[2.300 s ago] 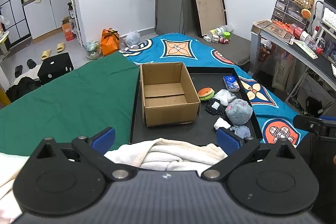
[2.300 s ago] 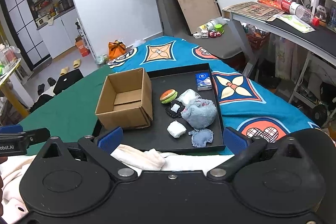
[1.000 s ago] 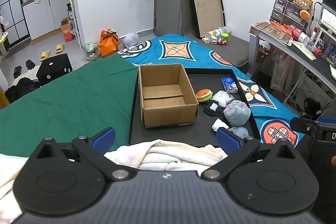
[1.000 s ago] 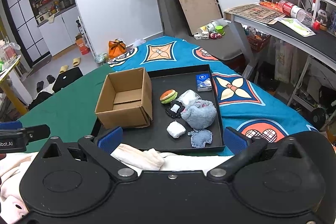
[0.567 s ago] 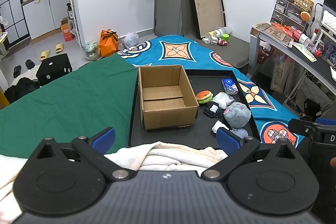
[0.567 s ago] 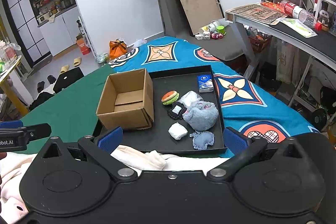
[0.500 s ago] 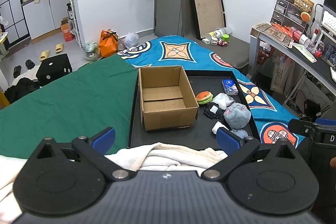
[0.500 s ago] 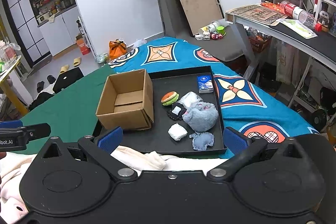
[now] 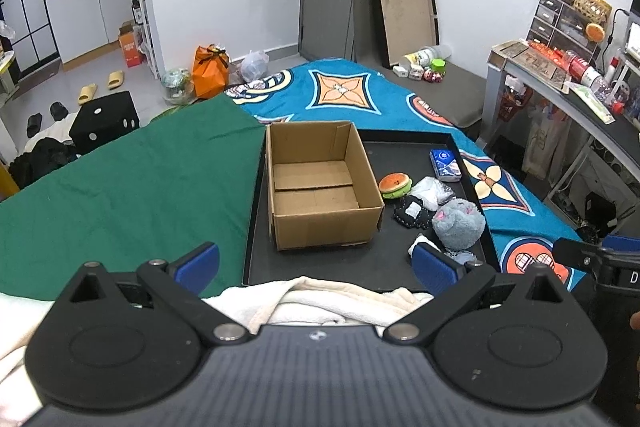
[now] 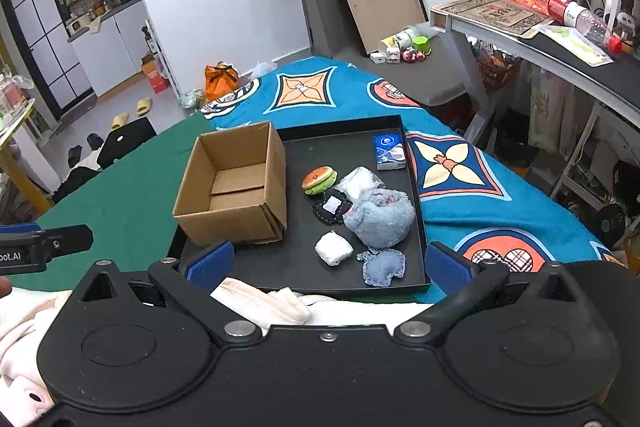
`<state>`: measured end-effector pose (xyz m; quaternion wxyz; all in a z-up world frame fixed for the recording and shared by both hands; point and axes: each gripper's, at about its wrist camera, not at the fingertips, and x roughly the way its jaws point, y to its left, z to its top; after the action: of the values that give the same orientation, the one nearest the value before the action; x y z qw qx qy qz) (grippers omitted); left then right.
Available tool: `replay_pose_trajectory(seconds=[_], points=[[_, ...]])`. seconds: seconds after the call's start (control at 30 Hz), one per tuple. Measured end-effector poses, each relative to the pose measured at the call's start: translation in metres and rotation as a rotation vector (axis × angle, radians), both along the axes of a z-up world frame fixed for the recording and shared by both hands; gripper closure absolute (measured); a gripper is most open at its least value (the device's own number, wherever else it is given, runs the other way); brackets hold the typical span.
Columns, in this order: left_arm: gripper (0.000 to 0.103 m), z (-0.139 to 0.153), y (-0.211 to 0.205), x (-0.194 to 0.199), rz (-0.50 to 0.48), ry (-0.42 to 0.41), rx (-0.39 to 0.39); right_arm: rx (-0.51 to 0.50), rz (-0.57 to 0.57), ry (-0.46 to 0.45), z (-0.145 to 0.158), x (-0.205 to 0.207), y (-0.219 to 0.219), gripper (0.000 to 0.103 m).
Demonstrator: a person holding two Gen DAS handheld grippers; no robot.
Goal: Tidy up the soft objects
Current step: 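Move the left tool to the cardboard box rim while the right tool approaches the grey plush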
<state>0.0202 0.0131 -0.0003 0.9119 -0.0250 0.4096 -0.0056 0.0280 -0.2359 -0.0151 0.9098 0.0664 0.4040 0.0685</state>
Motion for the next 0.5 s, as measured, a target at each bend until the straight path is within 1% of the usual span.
replay_pose_trajectory(seconds=[0.33, 0.5], points=[[0.001, -0.01, 0.001, 0.027, 0.028, 0.046, -0.008, 0.006, 0.007, 0.046, -0.013, 0.024, -0.01, 0.0], [0.001, -0.019, 0.001, 0.043, 0.049, 0.074, -0.006, 0.002, 0.015, 0.085, -0.024, 0.039, -0.014, 0.0]])
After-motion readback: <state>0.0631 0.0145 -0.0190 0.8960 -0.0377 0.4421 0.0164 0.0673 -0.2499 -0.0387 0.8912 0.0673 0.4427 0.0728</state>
